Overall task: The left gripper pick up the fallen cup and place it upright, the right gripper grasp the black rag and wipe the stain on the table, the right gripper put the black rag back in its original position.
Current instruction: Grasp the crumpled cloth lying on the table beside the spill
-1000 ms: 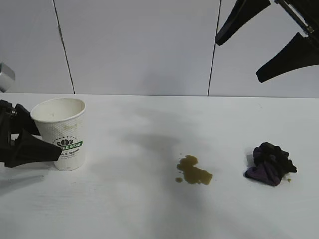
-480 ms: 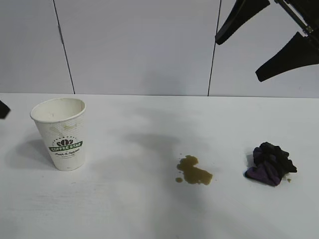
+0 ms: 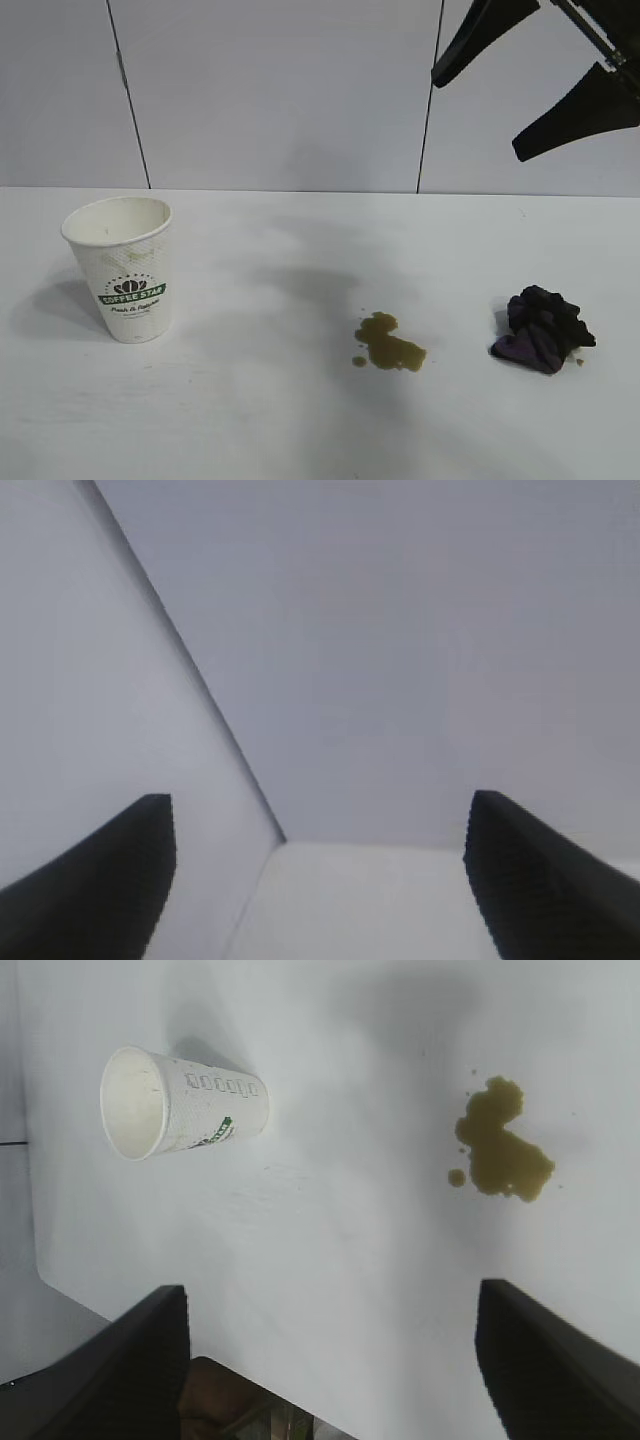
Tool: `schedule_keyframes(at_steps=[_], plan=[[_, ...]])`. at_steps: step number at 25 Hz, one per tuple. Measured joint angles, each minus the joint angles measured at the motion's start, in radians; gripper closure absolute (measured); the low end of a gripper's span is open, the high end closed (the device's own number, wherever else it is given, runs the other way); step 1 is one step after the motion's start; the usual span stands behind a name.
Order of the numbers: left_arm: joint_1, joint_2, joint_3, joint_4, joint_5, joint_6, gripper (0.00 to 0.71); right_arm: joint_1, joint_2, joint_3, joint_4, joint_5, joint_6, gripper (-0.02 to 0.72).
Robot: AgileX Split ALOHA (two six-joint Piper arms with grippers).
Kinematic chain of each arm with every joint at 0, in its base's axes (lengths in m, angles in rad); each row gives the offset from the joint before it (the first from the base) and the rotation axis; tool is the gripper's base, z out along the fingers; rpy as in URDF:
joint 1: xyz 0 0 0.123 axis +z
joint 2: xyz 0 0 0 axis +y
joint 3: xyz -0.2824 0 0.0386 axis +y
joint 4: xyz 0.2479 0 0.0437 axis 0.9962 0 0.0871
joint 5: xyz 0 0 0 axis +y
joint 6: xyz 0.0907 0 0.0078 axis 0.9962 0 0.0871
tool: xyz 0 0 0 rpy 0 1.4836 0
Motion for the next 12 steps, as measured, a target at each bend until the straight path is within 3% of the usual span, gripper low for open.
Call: schedule_keyframes(at_steps=[7, 12], plan=[[0.000, -0.410, -0.009, 0.005, 0.286, -0.028, 0.139, 0.000, 0.000, 0.000, 0.000, 0.023, 0.000, 0.156], [0.000, -0.693, -0.012, 0.015, 0.417, -0.108, 0.140, 0.000, 0.000, 0.000, 0.000, 0.026, 0.000, 0.156]])
